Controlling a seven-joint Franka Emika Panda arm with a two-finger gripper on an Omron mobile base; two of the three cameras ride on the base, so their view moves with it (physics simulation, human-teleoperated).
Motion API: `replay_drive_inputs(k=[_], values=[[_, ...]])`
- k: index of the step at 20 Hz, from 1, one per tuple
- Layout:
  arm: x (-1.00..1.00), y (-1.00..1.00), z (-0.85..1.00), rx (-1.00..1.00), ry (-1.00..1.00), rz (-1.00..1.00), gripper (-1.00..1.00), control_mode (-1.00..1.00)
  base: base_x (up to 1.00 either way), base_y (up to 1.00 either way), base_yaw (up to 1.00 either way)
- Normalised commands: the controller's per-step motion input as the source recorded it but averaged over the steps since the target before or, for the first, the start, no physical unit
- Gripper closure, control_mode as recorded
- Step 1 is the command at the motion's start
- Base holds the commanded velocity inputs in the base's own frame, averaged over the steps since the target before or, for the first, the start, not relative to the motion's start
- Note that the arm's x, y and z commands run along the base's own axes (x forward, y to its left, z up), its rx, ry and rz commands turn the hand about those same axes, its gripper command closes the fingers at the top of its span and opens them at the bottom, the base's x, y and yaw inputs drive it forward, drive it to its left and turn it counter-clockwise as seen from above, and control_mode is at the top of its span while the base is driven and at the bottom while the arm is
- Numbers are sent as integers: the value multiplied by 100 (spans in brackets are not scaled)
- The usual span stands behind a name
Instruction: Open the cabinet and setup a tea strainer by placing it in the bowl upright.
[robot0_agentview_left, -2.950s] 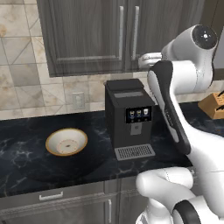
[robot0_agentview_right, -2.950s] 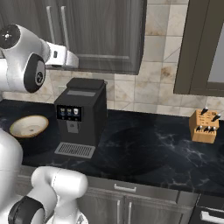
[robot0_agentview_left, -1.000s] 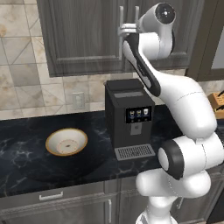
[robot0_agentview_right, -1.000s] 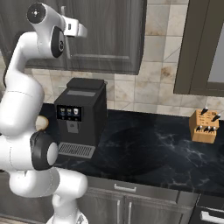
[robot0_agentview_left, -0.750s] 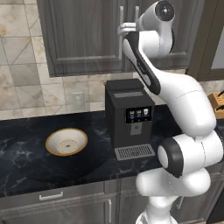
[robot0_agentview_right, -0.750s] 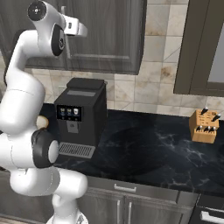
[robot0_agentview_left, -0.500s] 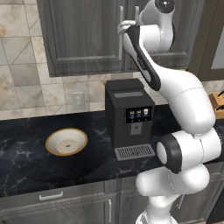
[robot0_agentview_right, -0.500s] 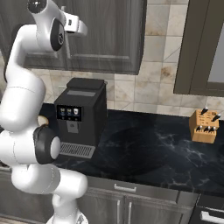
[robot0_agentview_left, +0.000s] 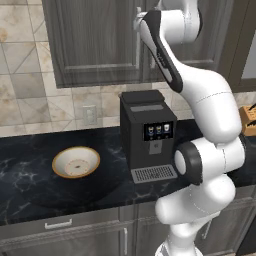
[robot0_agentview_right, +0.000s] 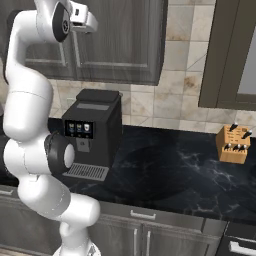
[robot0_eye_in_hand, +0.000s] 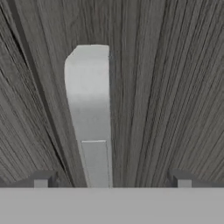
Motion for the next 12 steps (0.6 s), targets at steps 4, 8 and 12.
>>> replay_drive_inputs(k=[4,8,12], values=[[1,8,-13,0,-8,0,-100,-100,0,0,0],[15,0,-13,0,0,0,-100,-100,0,0,0],[18,0,-9,0,-2,0,100,-100,0,0,0]])
